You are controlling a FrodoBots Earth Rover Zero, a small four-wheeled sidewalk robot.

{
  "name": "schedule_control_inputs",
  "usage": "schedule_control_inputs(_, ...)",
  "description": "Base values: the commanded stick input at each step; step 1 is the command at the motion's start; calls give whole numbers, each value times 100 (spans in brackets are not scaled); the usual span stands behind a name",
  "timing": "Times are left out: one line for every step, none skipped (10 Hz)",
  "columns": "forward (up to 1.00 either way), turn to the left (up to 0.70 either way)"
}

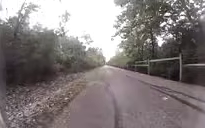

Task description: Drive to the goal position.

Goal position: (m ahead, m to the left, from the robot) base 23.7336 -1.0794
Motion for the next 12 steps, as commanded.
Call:
schedule_control_inputs(70, 0)
schedule_control_inputs(70, 0)
schedule_control_inputs(70, 0)
schedule_control_inputs(70, 0)
schedule_control_inputs(70, 0)
schedule_control_inputs(70, 0)
schedule_control_inputs(70, 0)
schedule_control_inputs(70, 0)
schedule_control_inputs(70, 0)
schedule_control_inputs(70, 0)
schedule_control_inputs(70, 0)
schedule_control_inputs(70, 0)
